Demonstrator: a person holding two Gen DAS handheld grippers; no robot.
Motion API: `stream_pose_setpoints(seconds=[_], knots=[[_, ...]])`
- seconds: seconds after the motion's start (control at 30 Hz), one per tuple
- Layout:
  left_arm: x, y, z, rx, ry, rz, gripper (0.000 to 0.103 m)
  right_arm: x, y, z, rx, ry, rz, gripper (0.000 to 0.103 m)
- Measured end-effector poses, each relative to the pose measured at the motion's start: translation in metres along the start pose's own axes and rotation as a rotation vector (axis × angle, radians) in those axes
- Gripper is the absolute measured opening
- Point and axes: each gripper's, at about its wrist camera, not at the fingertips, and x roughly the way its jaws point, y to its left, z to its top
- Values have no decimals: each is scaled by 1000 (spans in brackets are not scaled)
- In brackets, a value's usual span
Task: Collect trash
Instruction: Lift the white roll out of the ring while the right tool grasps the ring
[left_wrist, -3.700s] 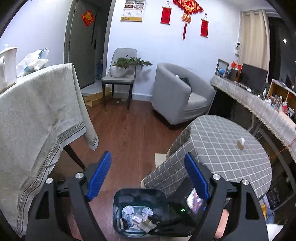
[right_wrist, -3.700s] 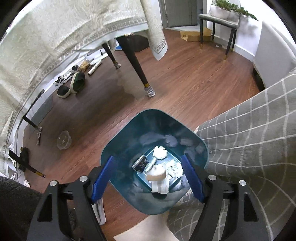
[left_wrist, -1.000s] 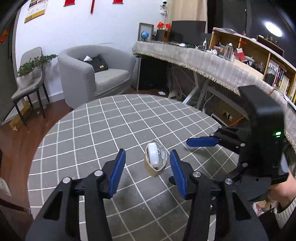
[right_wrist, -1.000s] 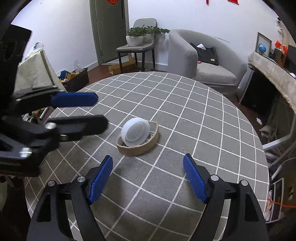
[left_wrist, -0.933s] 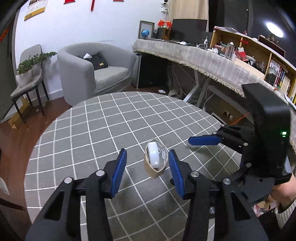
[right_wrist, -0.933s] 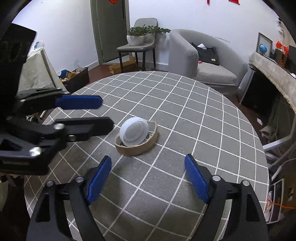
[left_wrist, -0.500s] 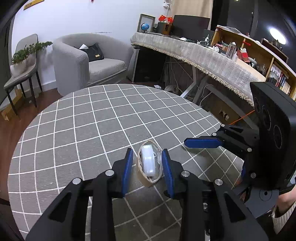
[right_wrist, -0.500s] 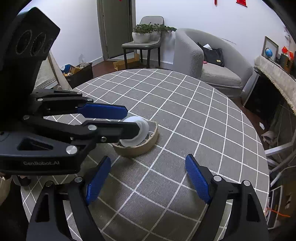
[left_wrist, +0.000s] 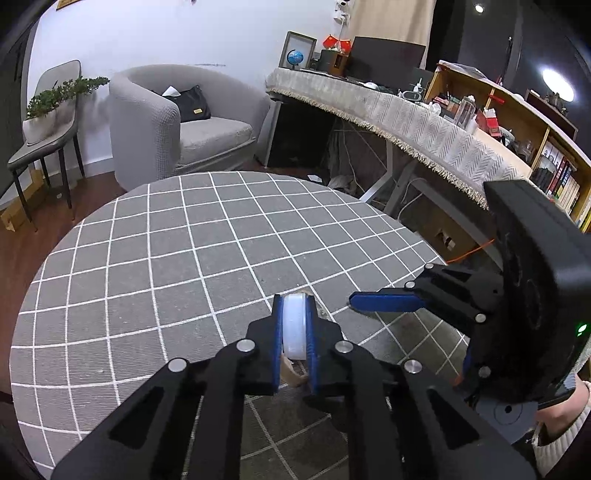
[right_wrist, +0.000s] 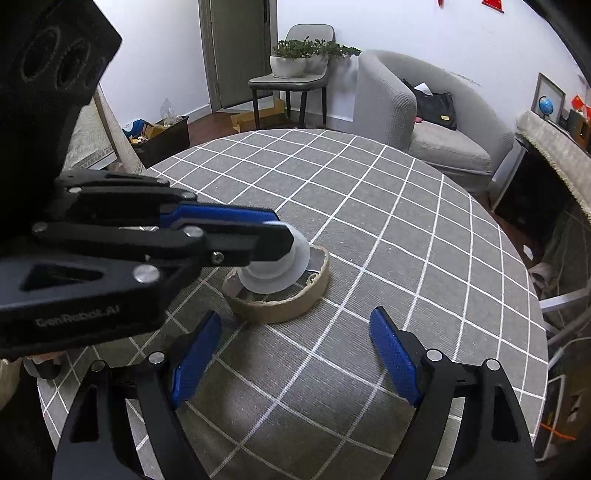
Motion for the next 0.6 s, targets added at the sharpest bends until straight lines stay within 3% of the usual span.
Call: stream_pose_setpoints(seconds=[0.53, 0.6], knots=[[-33, 13, 3, -10, -47, 15, 12, 13, 11, 13, 4, 4, 1, 83], [-38, 17, 2, -15, -52, 21, 12, 14, 12, 14, 5, -1, 2, 77]])
